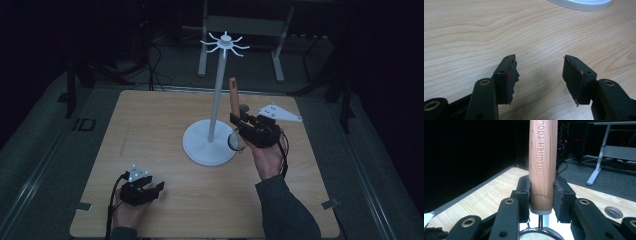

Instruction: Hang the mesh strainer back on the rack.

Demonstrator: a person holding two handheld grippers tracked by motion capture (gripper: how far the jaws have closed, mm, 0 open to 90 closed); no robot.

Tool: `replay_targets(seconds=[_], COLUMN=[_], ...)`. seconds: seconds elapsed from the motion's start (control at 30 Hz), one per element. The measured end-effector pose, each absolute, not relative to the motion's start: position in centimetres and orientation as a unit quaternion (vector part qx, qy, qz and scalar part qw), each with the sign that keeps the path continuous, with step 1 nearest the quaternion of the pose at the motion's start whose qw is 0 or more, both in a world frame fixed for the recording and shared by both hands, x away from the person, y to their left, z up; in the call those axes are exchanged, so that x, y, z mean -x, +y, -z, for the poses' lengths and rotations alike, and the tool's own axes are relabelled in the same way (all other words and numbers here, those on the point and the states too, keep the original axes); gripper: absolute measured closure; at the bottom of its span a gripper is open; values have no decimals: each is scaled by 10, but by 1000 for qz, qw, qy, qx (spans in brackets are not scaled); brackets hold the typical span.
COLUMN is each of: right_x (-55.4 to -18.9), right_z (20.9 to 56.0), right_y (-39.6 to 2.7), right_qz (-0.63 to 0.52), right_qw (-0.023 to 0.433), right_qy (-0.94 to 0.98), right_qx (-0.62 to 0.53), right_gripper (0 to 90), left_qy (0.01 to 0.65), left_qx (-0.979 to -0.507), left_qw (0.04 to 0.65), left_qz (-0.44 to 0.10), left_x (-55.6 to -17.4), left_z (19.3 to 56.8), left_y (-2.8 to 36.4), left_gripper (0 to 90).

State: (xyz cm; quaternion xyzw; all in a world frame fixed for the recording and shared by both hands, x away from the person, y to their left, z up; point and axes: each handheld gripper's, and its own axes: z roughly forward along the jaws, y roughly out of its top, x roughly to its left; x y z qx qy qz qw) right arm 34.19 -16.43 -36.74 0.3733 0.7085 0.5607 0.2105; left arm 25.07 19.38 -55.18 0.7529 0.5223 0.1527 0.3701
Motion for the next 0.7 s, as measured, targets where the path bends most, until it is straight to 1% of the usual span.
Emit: replay_targets(seconds=[0.7], right_x=[-344], right_z=[354], right_y=[-169], right_qz=[-581], right_qw=[212], right_qy=[689], right_qx=[-378], right_gripper=[690], left_qy=[524], left_qx=[-752], left_qw=[368], left_qz=[-153], left_x=[-251], left_z=[552], left_y=[194], left_gripper=[450])
